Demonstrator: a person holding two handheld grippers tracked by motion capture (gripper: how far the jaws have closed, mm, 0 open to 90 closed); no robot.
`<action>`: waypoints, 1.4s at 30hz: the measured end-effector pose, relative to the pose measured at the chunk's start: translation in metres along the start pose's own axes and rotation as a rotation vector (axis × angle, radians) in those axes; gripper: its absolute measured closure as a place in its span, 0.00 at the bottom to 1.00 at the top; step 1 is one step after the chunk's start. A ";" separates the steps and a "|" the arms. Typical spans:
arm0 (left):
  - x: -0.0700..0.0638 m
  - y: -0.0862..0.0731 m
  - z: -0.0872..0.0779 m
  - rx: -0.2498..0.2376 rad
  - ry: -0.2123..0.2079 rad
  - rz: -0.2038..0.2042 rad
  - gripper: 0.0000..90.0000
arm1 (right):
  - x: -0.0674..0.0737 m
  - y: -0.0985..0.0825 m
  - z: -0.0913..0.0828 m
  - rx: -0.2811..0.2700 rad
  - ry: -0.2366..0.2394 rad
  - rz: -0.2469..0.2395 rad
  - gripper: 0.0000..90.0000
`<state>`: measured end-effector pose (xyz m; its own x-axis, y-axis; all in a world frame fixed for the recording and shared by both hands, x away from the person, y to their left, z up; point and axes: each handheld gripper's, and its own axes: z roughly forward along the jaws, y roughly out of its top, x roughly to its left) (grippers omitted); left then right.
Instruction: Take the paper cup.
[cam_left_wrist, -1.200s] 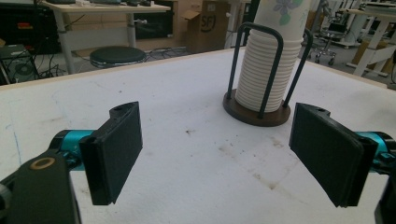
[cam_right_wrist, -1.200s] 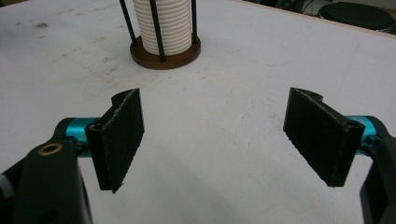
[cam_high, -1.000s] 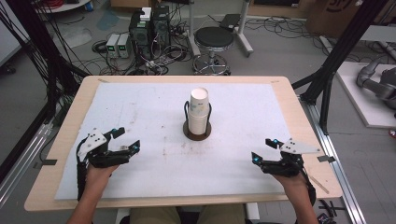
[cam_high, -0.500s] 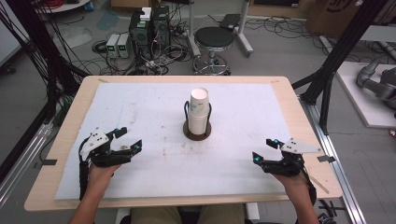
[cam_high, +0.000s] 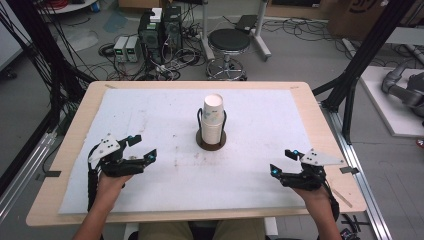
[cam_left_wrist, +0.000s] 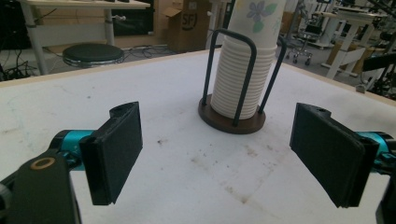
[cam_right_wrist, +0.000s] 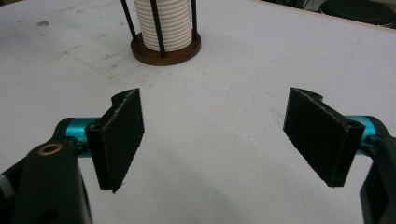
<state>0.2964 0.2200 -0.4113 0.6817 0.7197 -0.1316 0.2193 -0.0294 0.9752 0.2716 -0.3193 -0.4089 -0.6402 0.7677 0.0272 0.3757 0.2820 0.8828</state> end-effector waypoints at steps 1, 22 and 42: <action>0.000 0.003 0.002 0.000 -0.002 -0.001 0.19 | -0.001 0.000 0.000 -0.001 -0.003 -0.003 0.23; -0.015 0.074 0.052 0.041 -0.082 0.072 0.19 | 0.002 0.002 -0.002 -0.002 0.009 -0.006 0.23; -0.034 0.127 0.136 0.120 -0.198 0.108 0.19 | 0.001 0.001 -0.002 -0.005 0.018 -0.007 0.23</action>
<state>0.3957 0.0970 -0.3072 0.8266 0.5582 -0.0712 0.2106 -0.1895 0.9590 0.2706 -0.3194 -0.4068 -0.6550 0.7550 0.0295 0.3676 0.2843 0.8855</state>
